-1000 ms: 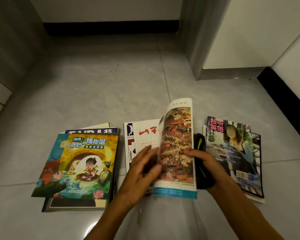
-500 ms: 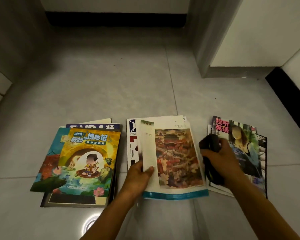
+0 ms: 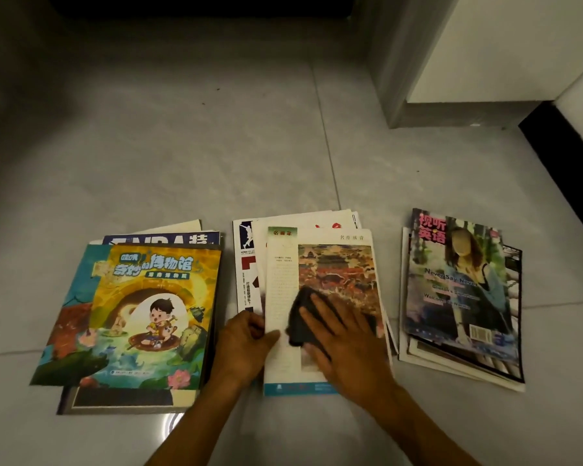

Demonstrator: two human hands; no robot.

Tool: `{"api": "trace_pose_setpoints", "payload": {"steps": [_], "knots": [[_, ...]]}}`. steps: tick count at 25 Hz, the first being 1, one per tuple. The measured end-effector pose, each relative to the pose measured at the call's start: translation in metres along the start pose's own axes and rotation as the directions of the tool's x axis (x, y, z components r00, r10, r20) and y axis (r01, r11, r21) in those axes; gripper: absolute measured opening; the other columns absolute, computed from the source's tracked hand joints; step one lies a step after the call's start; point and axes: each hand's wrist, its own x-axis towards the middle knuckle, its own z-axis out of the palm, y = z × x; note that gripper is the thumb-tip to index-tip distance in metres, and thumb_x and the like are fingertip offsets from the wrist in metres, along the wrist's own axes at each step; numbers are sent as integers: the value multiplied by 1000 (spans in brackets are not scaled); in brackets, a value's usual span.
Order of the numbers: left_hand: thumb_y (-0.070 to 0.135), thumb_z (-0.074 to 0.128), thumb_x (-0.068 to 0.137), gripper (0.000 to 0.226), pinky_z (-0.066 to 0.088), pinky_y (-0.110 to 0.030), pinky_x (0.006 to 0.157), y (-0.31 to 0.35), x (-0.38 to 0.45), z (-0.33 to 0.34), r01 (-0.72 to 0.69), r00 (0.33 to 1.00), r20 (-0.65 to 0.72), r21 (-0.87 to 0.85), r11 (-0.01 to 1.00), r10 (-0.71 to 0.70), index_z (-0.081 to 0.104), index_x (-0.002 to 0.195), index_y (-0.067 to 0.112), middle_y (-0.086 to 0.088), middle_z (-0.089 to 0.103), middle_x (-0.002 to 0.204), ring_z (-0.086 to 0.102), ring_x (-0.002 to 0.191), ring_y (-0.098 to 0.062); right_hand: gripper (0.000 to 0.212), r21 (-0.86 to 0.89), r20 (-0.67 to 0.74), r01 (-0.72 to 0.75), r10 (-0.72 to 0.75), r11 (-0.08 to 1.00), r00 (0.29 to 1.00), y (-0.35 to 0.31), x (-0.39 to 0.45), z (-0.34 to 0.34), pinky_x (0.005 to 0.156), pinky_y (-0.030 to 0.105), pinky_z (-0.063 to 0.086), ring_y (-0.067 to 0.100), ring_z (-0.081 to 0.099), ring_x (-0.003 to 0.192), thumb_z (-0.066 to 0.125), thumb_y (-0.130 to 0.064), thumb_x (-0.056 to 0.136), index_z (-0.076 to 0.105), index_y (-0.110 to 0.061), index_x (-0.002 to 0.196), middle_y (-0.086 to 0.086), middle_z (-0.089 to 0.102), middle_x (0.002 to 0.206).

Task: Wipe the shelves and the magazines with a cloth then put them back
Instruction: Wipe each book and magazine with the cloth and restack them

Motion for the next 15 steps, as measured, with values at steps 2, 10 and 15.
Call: {"api": "trace_pose_setpoints", "payload": {"steps": [2, 10, 15], "knots": [[18, 75, 80, 20, 59, -33, 74, -1, 3, 2, 43, 999, -3, -4, 999, -43, 56, 82, 16, 1, 69, 97, 69, 87, -15, 59, 45, -16, -268, 269, 962, 963, 32, 20, -10, 113, 51, 23, 32, 33, 139, 18, -57, 97, 31, -28, 146, 4, 28, 155], [22, 73, 82, 17, 59, -27, 66, -5, 5, 2, 23, 1000, 2, 30, 999, -23, 59, 78, 13, 5, 70, 87, 69, 81, -13, 50, 30, -45, 79, -77, 996, 996, 16, 32, -1, 104, 56, 40, 29, 38, 137, 36, -45, 94, 37, -32, 142, 2, 40, 150], [23, 72, 83, 19, 55, -19, 58, -5, 2, 0, 51, 998, 47, 10, 999, -51, 57, 82, 11, 5, 70, 90, 70, 78, -11, 73, 103, -42, -200, 205, 974, 978, -21, 54, -3, 111, 55, 27, 34, 35, 138, 84, -23, 64, 54, -25, 131, 8, 41, 149]]}}
